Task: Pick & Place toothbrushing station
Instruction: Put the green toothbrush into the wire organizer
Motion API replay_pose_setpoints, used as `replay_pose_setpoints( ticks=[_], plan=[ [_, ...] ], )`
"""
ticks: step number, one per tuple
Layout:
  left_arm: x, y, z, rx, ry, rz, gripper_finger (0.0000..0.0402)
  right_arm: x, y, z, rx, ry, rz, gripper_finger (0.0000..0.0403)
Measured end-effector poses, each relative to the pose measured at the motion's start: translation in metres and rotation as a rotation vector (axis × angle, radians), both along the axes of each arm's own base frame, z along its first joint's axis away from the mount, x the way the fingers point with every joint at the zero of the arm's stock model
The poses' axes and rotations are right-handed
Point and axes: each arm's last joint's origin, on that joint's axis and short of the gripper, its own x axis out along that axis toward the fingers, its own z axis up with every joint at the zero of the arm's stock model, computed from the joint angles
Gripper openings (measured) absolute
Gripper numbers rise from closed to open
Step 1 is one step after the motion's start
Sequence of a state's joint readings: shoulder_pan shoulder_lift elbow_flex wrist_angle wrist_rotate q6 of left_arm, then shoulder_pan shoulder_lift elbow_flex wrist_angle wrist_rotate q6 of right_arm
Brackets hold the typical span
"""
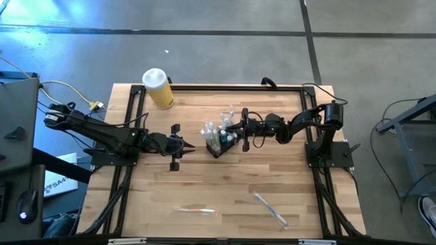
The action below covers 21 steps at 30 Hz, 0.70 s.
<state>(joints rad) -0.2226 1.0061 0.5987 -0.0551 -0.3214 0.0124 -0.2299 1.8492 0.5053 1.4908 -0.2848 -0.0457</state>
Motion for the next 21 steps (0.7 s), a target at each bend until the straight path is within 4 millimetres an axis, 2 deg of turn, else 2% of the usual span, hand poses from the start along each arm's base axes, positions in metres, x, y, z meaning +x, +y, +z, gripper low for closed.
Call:
replay_pose_setpoints(
  ticks=[5, 13, 21],
  plan=[
    [0.000, 0.000, 0.000, 0.000, 0.000, 0.000, 0.0058, 0.001, 0.000, 0.002, -0.020, -0.013, 0.017, 0.0018],
    [0.000, 0.000, 0.001, 0.004, -0.007, -0.002, 0.0058, 0.015, -0.001, 0.017, -0.048, -0.076, 0.116, 0.0018],
    [0.000, 0.000, 0.000, 0.006, 0.001, -0.002, 0.0058, 0.015, 0.000, 0.018, -0.033, -0.073, 0.161, 0.0018]
  ],
)
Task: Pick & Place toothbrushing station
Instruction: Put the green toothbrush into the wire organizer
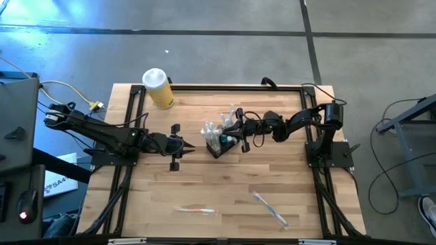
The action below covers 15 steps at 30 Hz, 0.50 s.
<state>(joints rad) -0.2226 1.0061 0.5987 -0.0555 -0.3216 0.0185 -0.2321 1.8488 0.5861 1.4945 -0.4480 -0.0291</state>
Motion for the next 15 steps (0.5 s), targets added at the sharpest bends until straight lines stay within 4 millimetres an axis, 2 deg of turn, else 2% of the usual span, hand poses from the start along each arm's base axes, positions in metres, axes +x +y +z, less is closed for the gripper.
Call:
replay_pose_setpoints(
  ticks=[5, 11, 15],
  plan=[
    [0.0000, 0.0000, 0.0000, 0.000, 0.000, 0.000, 0.0058, 0.0001, -0.0002, -0.0001, 0.000, 0.001, -0.006, 0.0018],
    [0.0000, 0.0000, 0.0000, -0.001, 0.000, 0.000, 0.0058, 0.0018, -0.0037, -0.0065, 0.024, 0.065, -0.123, 0.0020],
    [0.0000, 0.0000, 0.0000, -0.003, 0.000, 0.001, 0.0058, 0.0018, -0.0055, -0.0081, 0.029, 0.081, -0.138, 0.0025]
  ],
)
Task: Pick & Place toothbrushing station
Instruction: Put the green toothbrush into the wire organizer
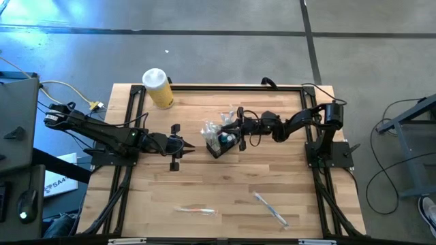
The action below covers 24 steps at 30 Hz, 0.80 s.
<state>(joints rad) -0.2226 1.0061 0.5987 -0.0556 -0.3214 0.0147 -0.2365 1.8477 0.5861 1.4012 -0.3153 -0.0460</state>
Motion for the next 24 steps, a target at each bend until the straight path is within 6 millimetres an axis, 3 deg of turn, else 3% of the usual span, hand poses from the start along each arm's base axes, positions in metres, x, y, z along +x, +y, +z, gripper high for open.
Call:
replay_pose_setpoints(
  ticks=[8, 19, 24],
  plan=[
    [0.0000, 0.0000, 0.0000, -0.004, -0.001, 0.002, 0.0058, 0.0002, 0.0001, -0.0012, 0.013, 0.013, 0.001, 0.0029],
    [0.0000, 0.0000, 0.0001, -0.004, -0.001, 0.002, 0.0058, 0.0003, 0.0000, -0.0021, 0.246, 0.041, 0.028, 0.0029],
    [0.0000, 0.0000, 0.0001, -0.005, -0.002, 0.002, 0.0058, 0.0003, -0.0003, -0.0025, 0.256, 0.046, 0.025, 0.0030]
  ],
)
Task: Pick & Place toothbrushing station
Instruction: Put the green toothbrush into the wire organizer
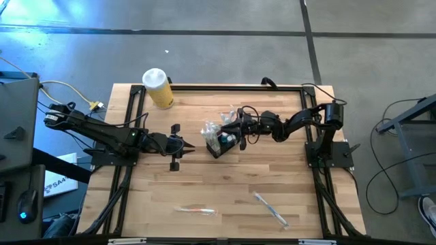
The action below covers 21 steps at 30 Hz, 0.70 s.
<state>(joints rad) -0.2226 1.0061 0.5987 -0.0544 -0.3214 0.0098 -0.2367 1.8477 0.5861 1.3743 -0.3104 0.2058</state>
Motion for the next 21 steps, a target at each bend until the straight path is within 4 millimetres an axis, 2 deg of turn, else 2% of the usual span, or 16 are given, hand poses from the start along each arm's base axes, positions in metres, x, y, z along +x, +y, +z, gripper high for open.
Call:
replay_pose_setpoints(
  ticks=[13, 17, 21],
  plan=[
    [0.0000, 0.0000, 0.0000, 0.000, 0.000, 0.000, 0.0058, -0.0010, -0.0048, -0.0002, -0.021, 0.002, -0.007, 0.0030],
    [0.0000, 0.0000, 0.0000, 0.000, 0.000, 0.000, 0.0058, -0.0012, -0.0038, -0.0004, -0.028, 0.004, 0.038, 0.0028],
    [0.0000, 0.0000, 0.0000, 0.000, 0.000, 0.000, 0.0058, -0.0011, -0.0046, -0.0004, -0.052, 0.001, 0.000, 0.0022]
  ],
)
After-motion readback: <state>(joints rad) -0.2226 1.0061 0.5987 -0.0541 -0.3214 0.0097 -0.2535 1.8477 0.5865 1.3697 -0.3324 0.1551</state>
